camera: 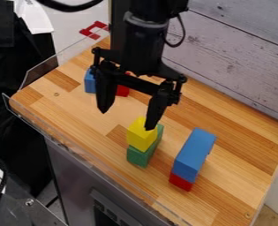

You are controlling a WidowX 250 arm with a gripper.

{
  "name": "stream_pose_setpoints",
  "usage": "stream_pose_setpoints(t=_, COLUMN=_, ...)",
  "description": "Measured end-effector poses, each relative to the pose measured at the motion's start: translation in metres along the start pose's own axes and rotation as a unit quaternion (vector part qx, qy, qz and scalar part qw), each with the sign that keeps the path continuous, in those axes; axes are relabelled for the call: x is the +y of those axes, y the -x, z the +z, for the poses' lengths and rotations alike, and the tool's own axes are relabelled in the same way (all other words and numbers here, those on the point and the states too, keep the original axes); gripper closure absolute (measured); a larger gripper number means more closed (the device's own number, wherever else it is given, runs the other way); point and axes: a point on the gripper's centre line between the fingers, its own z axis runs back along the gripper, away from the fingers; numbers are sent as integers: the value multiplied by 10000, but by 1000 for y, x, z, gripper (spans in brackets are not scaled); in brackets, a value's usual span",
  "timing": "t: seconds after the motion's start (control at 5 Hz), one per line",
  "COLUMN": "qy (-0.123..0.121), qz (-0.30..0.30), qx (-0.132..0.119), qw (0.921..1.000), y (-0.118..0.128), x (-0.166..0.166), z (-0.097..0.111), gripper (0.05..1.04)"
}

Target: Remove the yellow cube from the green block and put it on top of the blue and red cubes

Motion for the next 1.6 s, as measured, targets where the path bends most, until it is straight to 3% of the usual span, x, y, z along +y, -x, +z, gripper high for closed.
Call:
stream_pose_setpoints(t=0.2, qy=27, qz=-98, qx=103, qw=9999, y=0, x=-1, z=-4, gripper=84)
stream_pose_setpoints(t=0.4, qy=87, qz=-256, qx=394, qw=9989, y=0, x=-5, z=-13, gripper=84)
stream_pose_setpoints(t=0.8, qy=-22, qz=-234, qx=779, qw=9967, y=-7, x=-1, z=-24, gripper=84)
stream_pose_setpoints(t=1.6, qy=-84, qz=-211, qx=1047, qw=9942, y=-12, x=-3, z=-35, gripper=84)
